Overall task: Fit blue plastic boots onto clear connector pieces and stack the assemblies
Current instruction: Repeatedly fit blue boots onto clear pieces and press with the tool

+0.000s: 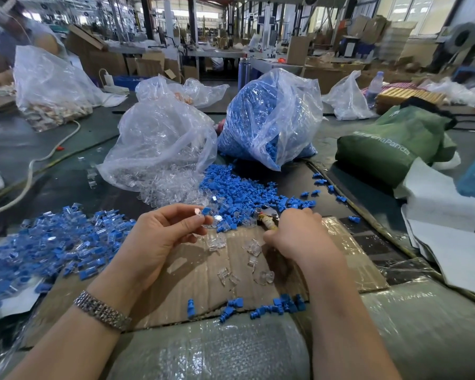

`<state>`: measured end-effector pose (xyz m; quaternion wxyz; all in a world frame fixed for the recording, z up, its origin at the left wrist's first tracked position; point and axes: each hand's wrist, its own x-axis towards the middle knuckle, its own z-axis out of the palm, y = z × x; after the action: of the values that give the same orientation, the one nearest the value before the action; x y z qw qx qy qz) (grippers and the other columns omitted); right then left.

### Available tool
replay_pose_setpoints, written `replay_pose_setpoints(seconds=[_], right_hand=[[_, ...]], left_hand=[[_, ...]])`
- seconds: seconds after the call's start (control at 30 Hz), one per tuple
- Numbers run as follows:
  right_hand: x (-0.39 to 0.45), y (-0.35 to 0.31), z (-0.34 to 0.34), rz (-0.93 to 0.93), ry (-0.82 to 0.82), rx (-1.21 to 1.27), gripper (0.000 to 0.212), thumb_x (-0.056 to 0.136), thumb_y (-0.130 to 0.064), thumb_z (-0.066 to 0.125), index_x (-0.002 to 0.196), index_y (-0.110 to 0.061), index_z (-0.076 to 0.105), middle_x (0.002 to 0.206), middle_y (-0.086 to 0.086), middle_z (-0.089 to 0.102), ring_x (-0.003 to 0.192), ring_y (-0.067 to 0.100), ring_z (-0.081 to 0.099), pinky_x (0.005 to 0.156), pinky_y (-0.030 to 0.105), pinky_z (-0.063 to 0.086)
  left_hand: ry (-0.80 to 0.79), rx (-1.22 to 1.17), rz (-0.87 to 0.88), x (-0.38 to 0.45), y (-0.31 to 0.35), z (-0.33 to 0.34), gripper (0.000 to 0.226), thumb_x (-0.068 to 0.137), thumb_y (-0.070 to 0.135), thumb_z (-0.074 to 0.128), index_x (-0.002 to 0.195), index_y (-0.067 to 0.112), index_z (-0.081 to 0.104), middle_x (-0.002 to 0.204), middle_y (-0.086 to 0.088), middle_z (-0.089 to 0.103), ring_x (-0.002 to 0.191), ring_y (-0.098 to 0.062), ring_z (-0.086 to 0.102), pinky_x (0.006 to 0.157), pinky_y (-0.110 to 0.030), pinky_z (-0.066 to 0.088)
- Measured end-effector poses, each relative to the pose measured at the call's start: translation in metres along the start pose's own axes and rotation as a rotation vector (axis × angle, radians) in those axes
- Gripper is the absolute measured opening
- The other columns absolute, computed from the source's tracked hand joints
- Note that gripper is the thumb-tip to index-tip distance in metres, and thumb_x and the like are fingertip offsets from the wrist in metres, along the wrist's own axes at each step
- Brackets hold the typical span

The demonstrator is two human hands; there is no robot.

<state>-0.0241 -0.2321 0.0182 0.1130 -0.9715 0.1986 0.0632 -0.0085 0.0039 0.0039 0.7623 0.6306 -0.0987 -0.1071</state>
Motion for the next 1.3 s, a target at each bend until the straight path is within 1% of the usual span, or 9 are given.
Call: replay_pose_setpoints(seconds=[0.1,0.17,0.23,0.33,0.47,0.6,0.9,1.07,1.3], right_hand=[[0.002,-0.001,0.001,-0.020,-0.004,0.071,0.027,0.095,-0.038,0.057,0.097,-0.011,0.060,0.113,0.014,0.062,0.106,0.033,0.059,0.094,0.047,0.053],[0.005,0.000,0.001,-0.039,0.031,0.108,0.014,0.096,-0.021,0.055,0.086,-0.012,0.058,0.094,0.010,0.064,0.086,0.027,0.062,0.076,0.040,0.055],[0.006,0.000,-0.001,-0.042,0.061,0.112,0.016,0.094,-0.011,0.052,0.078,-0.014,0.049,0.090,0.009,0.060,0.075,0.024,0.056,0.062,0.035,0.044],[0.001,-0.002,-0.010,-0.070,0.068,0.199,0.021,0.098,-0.016,0.052,0.079,-0.015,0.042,0.091,0.008,0.057,0.070,0.020,0.052,0.054,0.033,0.036],[-0.014,-0.008,-0.031,-0.266,-0.147,0.507,0.028,0.104,-0.025,0.051,0.083,-0.009,0.056,0.089,0.017,0.073,0.077,0.025,0.067,0.074,0.044,0.054],[-0.032,-0.017,-0.037,-0.460,-0.383,0.566,0.034,0.105,-0.030,0.053,0.093,-0.001,0.066,0.088,0.008,0.079,0.090,0.031,0.074,0.087,0.047,0.055],[-0.042,-0.030,-0.035,-0.562,-0.443,0.496,0.043,0.104,-0.035,0.054,0.097,0.005,0.068,0.091,0.010,0.079,0.094,0.037,0.071,0.100,0.055,0.050],[-0.039,-0.030,-0.031,-0.574,-0.444,0.481,0.040,0.104,-0.035,0.054,0.094,0.001,0.067,0.088,0.005,0.079,0.080,0.021,0.069,0.096,0.048,0.053],[-0.034,-0.033,-0.022,-0.601,-0.392,0.498,0.034,0.107,-0.037,0.049,0.080,-0.016,0.053,0.068,0.001,0.063,0.057,0.012,0.060,0.060,0.024,0.049]], left_hand=[[0.009,-0.023,0.000,0.000,0.000,0.000,0.027,0.075,0.015,0.076,0.100,0.005,0.077,0.105,-0.020,0.076,0.084,-0.020,0.072,0.074,-0.025,0.060],[0.018,-0.028,-0.001,0.000,0.001,0.000,0.030,0.074,0.014,0.076,0.102,0.003,0.076,0.105,-0.021,0.075,0.084,-0.020,0.072,0.074,-0.025,0.060],[0.022,-0.044,0.001,0.000,0.002,0.001,0.030,0.074,0.013,0.076,0.103,0.004,0.076,0.106,-0.020,0.075,0.084,-0.020,0.072,0.074,-0.025,0.061],[0.052,-0.091,0.006,0.001,0.003,0.002,0.031,0.075,0.011,0.073,0.106,0.004,0.074,0.106,-0.020,0.075,0.084,-0.020,0.073,0.072,-0.024,0.061],[0.082,-0.171,-0.001,0.004,0.003,0.001,0.022,0.075,0.013,0.073,0.095,0.013,0.080,0.107,-0.016,0.076,0.087,-0.018,0.074,0.069,-0.022,0.060],[0.090,-0.234,-0.001,0.005,0.003,-0.002,0.025,0.070,0.016,0.078,0.094,0.016,0.082,0.109,-0.012,0.076,0.092,-0.017,0.073,0.068,-0.023,0.060],[0.091,-0.239,0.069,0.005,0.006,0.000,0.030,0.058,0.023,0.084,0.087,0.019,0.083,0.096,-0.003,0.079,0.086,-0.011,0.074,0.066,-0.022,0.059],[0.071,-0.142,0.077,0.001,0.005,0.000,0.027,0.061,0.025,0.082,0.088,0.021,0.082,0.096,-0.004,0.078,0.082,-0.012,0.074,0.065,-0.022,0.060],[0.134,0.016,0.123,0.002,0.001,0.000,0.024,0.073,0.020,0.079,0.096,0.018,0.081,0.092,-0.006,0.078,0.073,-0.009,0.068,0.064,-0.019,0.058]])
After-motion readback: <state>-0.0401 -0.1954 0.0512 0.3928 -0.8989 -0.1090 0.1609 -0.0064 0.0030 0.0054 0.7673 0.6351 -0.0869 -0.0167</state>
